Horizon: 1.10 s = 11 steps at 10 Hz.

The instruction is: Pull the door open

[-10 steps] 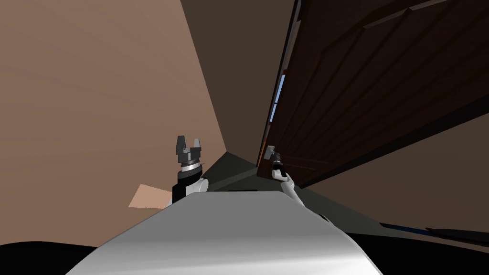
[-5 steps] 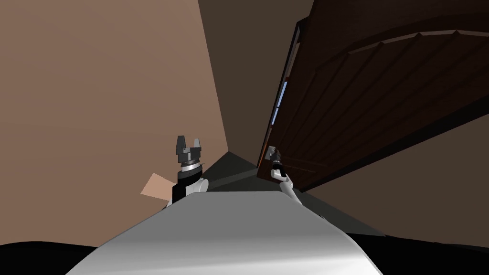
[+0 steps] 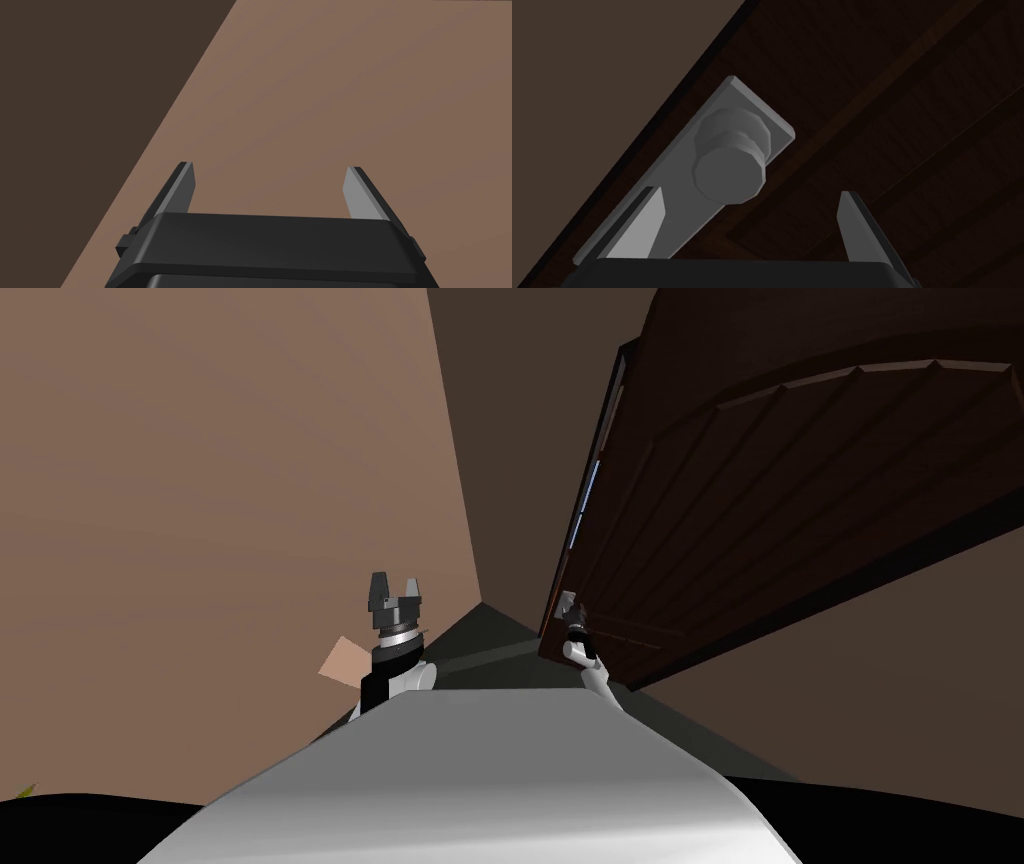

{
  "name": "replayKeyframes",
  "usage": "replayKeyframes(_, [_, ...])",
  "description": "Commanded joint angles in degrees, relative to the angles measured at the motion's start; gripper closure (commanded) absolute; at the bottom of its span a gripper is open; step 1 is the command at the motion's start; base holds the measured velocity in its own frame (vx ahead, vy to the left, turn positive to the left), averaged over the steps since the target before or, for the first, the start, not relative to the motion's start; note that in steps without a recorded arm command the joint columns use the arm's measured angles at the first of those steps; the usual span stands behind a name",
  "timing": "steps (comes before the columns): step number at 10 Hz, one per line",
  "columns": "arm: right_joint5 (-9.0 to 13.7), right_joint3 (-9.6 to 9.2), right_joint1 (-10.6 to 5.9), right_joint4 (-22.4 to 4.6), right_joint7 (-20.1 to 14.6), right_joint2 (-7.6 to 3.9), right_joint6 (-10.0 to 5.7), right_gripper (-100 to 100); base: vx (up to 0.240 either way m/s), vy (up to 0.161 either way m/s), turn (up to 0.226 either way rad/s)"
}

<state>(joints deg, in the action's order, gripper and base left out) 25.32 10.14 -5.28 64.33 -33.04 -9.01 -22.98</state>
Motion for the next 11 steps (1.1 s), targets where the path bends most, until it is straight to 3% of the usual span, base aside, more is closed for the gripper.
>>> replayKeyframes(1, [2.59, -0.04, -0.07, 0.43, -2.86, 0.81, 0.23, -100, -0.093, -0.022, 0.081])
replayKeyframes(2, [2.59, -0.04, -0.07, 0.43, -3.26, 0.81, 0.23, -100, -0.065, -0.020, 0.031])
replayKeyframes(7, [10.19, -0.21, -0.03, 1.86, -11.79, 3.36, 0.79, -100, -0.089, -0.023, 0.077])
replayKeyframes(11, [14.77, -0.31, -0.01, 2.72, -17.11, 4.93, 1.13, -100, -0.092, -0.023, 0.064])
